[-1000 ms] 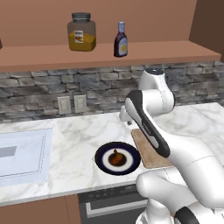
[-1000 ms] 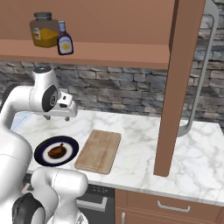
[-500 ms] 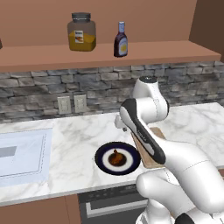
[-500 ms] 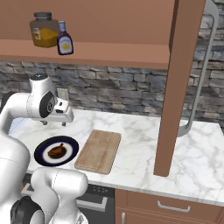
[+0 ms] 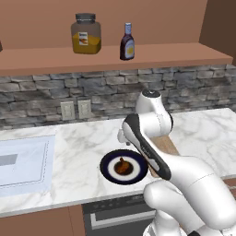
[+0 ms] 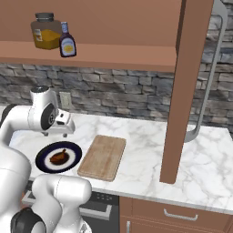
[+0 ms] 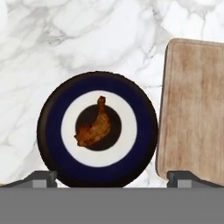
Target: Pick the chicken drumstick from the plate and place it on the cutting board. Then pick the condiment bottle from the cabinet and place it next to the cutting board.
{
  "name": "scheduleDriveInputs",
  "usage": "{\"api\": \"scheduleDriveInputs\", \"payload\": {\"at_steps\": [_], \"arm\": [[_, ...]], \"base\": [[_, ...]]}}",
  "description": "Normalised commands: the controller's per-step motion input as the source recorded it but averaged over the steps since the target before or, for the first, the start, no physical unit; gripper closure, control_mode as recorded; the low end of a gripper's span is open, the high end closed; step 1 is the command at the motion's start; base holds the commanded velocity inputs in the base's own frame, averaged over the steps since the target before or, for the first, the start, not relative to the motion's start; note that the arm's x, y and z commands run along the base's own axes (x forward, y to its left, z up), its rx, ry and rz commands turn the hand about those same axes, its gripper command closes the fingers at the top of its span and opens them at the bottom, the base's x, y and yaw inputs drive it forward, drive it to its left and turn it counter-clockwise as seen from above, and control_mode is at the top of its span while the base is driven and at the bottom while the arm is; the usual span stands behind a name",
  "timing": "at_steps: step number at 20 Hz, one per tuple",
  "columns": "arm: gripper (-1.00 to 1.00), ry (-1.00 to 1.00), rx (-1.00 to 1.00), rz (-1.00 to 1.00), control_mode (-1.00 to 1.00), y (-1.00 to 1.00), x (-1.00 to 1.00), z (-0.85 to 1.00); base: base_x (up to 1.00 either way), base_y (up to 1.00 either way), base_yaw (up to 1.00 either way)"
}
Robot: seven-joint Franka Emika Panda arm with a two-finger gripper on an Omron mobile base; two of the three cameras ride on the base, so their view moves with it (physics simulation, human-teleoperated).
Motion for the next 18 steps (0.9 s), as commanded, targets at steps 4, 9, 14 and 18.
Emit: {"api": "scheduleDriveInputs", "payload": {"at_steps": [4,9,14,18], "arm": [[-1.00,0.00,0.00,0.00,-1.00,0.12,0.00,-0.28],[-1.00,0.00,0.00,0.00,-1.00,0.06,0.00,-0.24],[-1.00,0.00,0.00,0.00,-1.00,0.01,0.00,-0.21],[-1.00,0.00,0.00,0.00,-1.00,0.01,0.01,-0.24]], "base": [[0.00,0.00,0.00],[0.00,0.00,0.00],[0.00,0.00,0.00],[0.00,0.00,0.00]]}}
